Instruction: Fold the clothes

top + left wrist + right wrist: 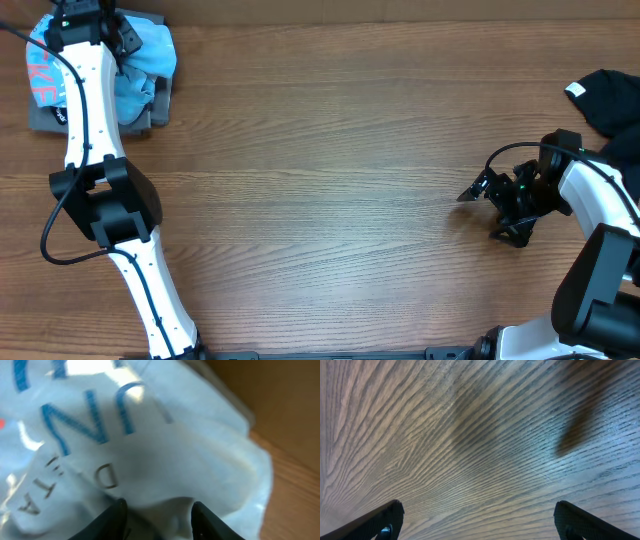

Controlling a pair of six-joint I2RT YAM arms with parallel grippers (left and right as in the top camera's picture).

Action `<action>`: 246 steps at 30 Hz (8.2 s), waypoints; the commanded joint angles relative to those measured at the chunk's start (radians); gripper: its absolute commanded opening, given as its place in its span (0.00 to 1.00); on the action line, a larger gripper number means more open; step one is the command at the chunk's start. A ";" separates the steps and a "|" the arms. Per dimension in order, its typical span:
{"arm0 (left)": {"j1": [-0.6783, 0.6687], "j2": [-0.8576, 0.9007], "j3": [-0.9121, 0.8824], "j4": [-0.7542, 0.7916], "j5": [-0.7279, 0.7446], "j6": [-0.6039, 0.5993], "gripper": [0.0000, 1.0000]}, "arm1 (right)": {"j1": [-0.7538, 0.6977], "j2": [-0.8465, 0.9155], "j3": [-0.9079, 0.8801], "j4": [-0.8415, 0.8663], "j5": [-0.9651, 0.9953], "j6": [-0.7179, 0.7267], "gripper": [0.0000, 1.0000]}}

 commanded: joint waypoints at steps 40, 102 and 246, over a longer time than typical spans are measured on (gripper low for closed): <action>0.085 0.162 0.005 0.464 -0.042 0.085 0.26 | 0.003 0.003 -0.005 -0.050 -0.006 0.031 1.00; 0.123 -0.167 0.010 0.147 0.013 0.209 0.99 | 0.003 -0.012 0.027 -0.056 -0.034 0.031 1.00; -0.248 -0.816 -0.333 -0.372 0.184 0.205 1.00 | 0.322 -1.713 -1.044 0.993 0.230 -0.288 1.00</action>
